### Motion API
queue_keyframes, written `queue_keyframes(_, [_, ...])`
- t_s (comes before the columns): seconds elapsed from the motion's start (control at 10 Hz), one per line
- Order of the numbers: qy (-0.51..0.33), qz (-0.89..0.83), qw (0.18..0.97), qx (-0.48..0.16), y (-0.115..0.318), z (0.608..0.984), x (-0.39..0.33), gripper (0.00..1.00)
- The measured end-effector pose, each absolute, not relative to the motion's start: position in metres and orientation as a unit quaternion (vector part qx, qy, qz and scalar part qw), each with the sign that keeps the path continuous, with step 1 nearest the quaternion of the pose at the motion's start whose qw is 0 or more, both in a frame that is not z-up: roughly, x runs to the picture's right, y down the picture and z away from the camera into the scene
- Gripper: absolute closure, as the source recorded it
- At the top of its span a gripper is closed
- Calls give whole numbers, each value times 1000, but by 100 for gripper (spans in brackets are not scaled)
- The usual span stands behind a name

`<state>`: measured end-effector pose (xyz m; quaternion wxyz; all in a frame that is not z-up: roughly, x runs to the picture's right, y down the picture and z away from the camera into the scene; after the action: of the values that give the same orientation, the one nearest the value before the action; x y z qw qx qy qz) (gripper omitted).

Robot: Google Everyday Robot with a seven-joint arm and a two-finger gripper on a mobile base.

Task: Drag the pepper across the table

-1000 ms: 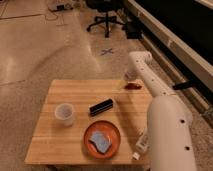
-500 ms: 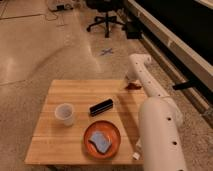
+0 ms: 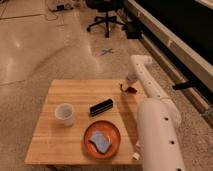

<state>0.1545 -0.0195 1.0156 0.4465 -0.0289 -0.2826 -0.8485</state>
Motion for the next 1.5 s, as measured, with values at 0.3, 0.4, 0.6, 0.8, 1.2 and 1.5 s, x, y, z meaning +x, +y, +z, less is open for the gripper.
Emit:
queue_keyframes(0.3, [-295,-847,442,-14,-17,1010,142,97])
queue_keyframes(0.4, [-300,-846,441,-10,-15,1009,138,100])
queue_keyframes(0.6, [-311,-843,439,0,-9,1006,130,100])
queue_keyframes(0.8, [-321,-839,439,11,-5,1003,121,100])
queue_keyframes(1.2, [-343,-835,428,41,1,995,89,100])
queue_keyframes(1.5, [-362,-833,415,62,9,990,61,100])
